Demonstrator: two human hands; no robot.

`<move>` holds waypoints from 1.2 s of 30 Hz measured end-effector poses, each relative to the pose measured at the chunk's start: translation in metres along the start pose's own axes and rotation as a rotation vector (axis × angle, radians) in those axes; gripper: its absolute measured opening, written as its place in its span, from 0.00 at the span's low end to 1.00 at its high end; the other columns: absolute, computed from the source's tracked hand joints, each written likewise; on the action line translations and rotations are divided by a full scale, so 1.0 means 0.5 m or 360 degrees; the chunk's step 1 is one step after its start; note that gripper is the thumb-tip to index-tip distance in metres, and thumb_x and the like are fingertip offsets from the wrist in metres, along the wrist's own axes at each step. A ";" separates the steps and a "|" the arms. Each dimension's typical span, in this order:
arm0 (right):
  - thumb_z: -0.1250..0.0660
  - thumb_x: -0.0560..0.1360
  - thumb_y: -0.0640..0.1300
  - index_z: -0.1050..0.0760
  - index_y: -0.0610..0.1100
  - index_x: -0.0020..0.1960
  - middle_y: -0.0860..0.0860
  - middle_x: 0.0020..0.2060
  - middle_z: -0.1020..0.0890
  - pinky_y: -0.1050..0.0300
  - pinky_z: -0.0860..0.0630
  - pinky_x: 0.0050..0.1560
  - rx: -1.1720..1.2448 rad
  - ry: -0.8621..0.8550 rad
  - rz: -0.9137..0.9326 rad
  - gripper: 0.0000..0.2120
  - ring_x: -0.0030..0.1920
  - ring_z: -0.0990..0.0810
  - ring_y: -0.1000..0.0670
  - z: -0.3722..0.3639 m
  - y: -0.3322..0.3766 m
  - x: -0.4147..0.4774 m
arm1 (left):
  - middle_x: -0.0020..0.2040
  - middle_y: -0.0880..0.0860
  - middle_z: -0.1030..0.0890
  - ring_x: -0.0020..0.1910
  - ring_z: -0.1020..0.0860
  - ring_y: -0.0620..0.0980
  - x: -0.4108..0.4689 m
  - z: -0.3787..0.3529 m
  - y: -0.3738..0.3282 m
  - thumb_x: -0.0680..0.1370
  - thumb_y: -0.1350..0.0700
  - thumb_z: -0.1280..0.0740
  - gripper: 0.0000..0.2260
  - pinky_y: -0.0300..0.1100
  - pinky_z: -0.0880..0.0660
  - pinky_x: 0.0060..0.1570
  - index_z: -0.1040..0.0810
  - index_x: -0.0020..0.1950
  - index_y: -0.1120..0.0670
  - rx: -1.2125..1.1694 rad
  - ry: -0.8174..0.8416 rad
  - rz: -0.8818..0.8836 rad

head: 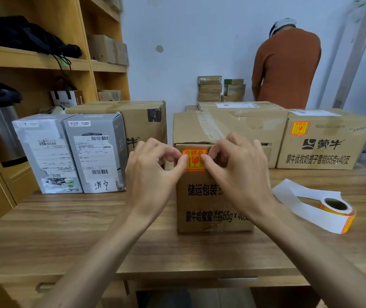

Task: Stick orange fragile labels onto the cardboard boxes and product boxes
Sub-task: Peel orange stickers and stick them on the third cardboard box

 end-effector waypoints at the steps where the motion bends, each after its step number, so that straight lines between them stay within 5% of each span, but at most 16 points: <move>1: 0.26 0.74 0.50 0.26 0.49 0.38 0.57 0.35 0.32 0.56 0.46 0.41 -0.0019 -0.0008 0.0012 0.10 0.36 0.33 0.54 0.001 0.002 0.001 | 0.39 0.45 0.23 0.43 0.26 0.48 0.000 0.000 0.000 0.74 0.49 0.26 0.06 0.53 0.26 0.43 0.17 0.41 0.50 0.0017 0.0001 -0.0007; 5: 0.26 0.72 0.50 0.31 0.47 0.40 0.52 0.38 0.28 0.55 0.41 0.41 -0.0124 -0.0090 0.0073 0.15 0.39 0.31 0.49 0.012 0.009 0.004 | 0.42 0.47 0.24 0.43 0.26 0.48 0.007 0.004 0.003 0.74 0.51 0.23 0.09 0.50 0.26 0.42 0.21 0.44 0.51 0.0017 0.0003 -0.0026; 10: 0.29 0.71 0.59 0.23 0.44 0.53 0.45 0.53 0.23 0.51 0.36 0.50 -0.0297 -0.0087 0.0147 0.20 0.53 0.27 0.44 0.008 -0.003 0.017 | 0.44 0.45 0.27 0.42 0.28 0.44 0.020 -0.010 0.018 0.74 0.45 0.24 0.19 0.40 0.30 0.40 0.21 0.63 0.47 -0.0034 0.0173 -0.0009; 13: 0.33 0.73 0.64 0.23 0.47 0.52 0.50 0.51 0.22 0.52 0.36 0.54 -0.0158 0.0016 0.0122 0.21 0.53 0.27 0.47 -0.010 -0.019 0.025 | 0.43 0.46 0.25 0.40 0.28 0.46 0.030 -0.017 0.029 0.73 0.39 0.27 0.18 0.43 0.29 0.40 0.17 0.59 0.45 -0.0153 0.0221 0.0057; 20: 0.36 0.75 0.64 0.27 0.48 0.47 0.53 0.45 0.23 0.54 0.37 0.48 -0.0023 0.0091 0.0153 0.18 0.48 0.27 0.48 -0.026 -0.015 0.039 | 0.36 0.49 0.22 0.35 0.29 0.42 0.048 -0.037 0.049 0.73 0.45 0.23 0.12 0.38 0.31 0.35 0.19 0.49 0.51 -0.0435 0.0336 0.0204; 27: 0.36 0.79 0.58 0.24 0.49 0.51 0.56 0.49 0.22 0.54 0.38 0.51 0.0075 0.0195 0.0245 0.12 0.51 0.28 0.52 -0.024 -0.024 0.035 | 0.39 0.48 0.21 0.38 0.26 0.41 0.045 -0.035 0.063 0.77 0.50 0.27 0.08 0.39 0.28 0.39 0.18 0.54 0.51 -0.0520 0.0502 0.0180; 31: 0.37 0.77 0.62 0.25 0.48 0.55 0.54 0.52 0.22 0.53 0.35 0.52 -0.0099 0.0195 0.0299 0.19 0.51 0.27 0.49 -0.036 -0.020 0.021 | 0.41 0.49 0.22 0.40 0.25 0.48 0.028 -0.046 0.063 0.75 0.45 0.26 0.16 0.44 0.27 0.40 0.23 0.59 0.48 -0.0449 0.0520 0.0139; 36: 0.35 0.75 0.61 0.24 0.45 0.54 0.50 0.52 0.22 0.53 0.36 0.49 -0.0167 0.0091 0.0333 0.20 0.49 0.26 0.46 -0.038 -0.014 0.017 | 0.43 0.48 0.24 0.42 0.25 0.47 0.021 -0.054 0.056 0.75 0.46 0.26 0.19 0.38 0.27 0.41 0.27 0.61 0.50 -0.0384 0.0482 0.0056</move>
Point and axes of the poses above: each hand's wrist, its own x-axis towards the middle knuckle, its own z-axis out of the back of the hand, y = z × x, the point moved 10 cm from there along x, towards the middle knuckle
